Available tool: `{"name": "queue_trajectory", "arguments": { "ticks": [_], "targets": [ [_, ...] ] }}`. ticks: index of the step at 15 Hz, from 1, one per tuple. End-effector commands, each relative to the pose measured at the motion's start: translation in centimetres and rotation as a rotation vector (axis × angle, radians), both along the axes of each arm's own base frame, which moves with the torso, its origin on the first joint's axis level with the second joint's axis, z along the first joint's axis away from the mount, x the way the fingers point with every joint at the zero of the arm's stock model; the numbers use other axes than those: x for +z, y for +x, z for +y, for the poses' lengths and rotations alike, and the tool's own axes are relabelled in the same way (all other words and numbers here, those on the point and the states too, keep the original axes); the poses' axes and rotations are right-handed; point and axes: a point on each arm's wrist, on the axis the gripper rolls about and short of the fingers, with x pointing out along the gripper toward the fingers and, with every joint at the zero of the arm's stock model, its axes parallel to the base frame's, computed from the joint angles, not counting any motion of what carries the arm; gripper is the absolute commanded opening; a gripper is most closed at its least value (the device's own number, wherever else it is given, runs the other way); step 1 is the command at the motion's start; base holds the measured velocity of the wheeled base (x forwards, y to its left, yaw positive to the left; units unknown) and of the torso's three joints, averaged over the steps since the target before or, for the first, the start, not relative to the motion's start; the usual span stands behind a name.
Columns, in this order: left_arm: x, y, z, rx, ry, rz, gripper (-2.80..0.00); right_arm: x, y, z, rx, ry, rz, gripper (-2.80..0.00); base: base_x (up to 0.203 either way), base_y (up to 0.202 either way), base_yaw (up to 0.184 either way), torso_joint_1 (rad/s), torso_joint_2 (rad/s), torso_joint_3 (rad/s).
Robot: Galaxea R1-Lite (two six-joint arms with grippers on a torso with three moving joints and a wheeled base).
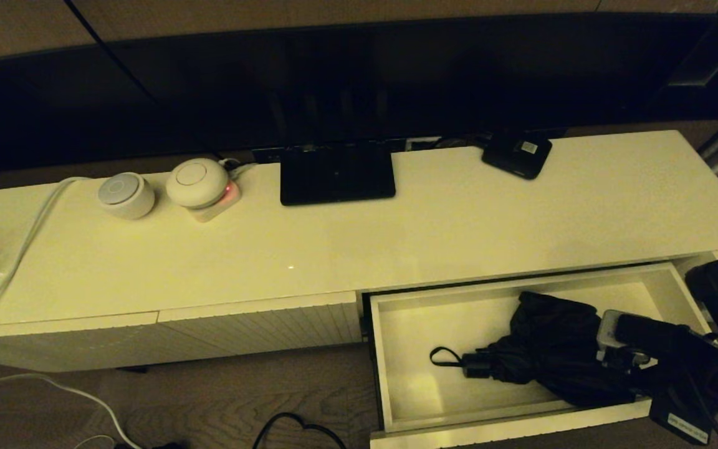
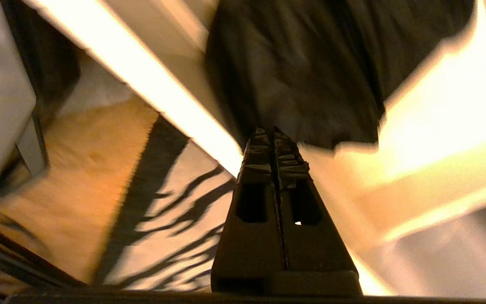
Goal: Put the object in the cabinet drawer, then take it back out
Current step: Open the drawer, then take the umbrella out of the drawer and put it on the table
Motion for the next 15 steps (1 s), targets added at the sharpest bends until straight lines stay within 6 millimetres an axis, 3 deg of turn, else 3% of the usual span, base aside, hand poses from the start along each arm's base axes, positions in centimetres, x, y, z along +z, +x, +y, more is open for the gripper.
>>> {"name": "queue_trajectory", "arguments": {
  "ticks": [1,6,13,14,15],
  "targets": [
    [-0.1,0.0,0.0,0.0,0.0,0.003,-2.8,0.2,0.0,-0.1,0.161,-0.073,-0.012,-2.8,0.0,0.0,0.0,0.0,0.0,0.0],
    [-0.1,0.0,0.0,0.0,0.0,0.003,-2.8,-0.2,0.1,-1.7,0.498,-0.235,-0.002,-2.8,0.0,0.0,0.0,0.0,0.0,0.0],
    [-0.1,0.0,0.0,0.0,0.001,0.003,-2.8,-1.2,0.9,-2.3,0.603,-0.286,0.031,-2.8,0.0,0.0,0.0,0.0,0.0,0.0],
    [-0.1,0.0,0.0,0.0,0.0,0.003,-2.8,-1.2,1.1,-2.3,0.608,-0.288,0.032,-0.48,0.0,0.0,0.0,0.0,0.0,0.0],
    [-0.1,0.0,0.0,0.0,0.0,0.003,-2.8,-1.1,1.2,-2.3,0.603,-0.289,0.03,0.0,0.0,0.0,0.0,0.0,0.0,0.0]
  ]
}}
